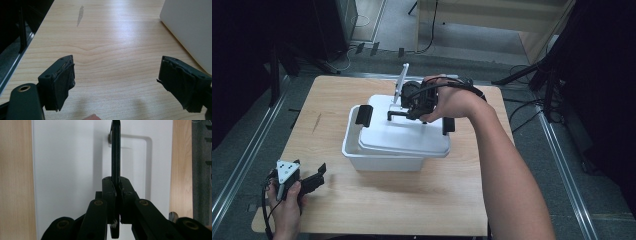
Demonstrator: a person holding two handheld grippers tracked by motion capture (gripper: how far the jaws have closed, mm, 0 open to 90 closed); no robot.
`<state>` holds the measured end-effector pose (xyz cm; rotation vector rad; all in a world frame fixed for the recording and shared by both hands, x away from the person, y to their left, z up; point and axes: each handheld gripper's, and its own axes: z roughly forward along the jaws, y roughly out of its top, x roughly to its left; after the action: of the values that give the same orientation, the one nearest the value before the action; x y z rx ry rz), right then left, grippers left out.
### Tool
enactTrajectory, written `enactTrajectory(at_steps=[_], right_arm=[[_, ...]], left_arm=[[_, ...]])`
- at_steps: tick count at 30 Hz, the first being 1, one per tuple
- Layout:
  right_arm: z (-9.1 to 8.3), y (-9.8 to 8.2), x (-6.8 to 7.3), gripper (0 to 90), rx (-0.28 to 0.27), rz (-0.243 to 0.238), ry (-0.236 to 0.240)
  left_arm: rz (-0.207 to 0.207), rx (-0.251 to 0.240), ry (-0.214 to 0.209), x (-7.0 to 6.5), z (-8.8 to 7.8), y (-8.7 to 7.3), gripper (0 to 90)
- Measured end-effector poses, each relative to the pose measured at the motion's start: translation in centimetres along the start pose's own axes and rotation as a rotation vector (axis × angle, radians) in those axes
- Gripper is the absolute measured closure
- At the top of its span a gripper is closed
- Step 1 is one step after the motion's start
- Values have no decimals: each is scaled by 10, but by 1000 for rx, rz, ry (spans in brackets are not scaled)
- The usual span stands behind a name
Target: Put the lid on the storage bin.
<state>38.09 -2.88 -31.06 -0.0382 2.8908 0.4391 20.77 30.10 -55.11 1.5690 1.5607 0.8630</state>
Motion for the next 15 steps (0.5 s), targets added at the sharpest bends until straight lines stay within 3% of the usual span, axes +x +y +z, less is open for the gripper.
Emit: enactTrajectory(at_steps=[15], right_arm=[[23,29,2,857,6,-31,34]], left_arm=[[1,-2,3,-1,0,0,143]])
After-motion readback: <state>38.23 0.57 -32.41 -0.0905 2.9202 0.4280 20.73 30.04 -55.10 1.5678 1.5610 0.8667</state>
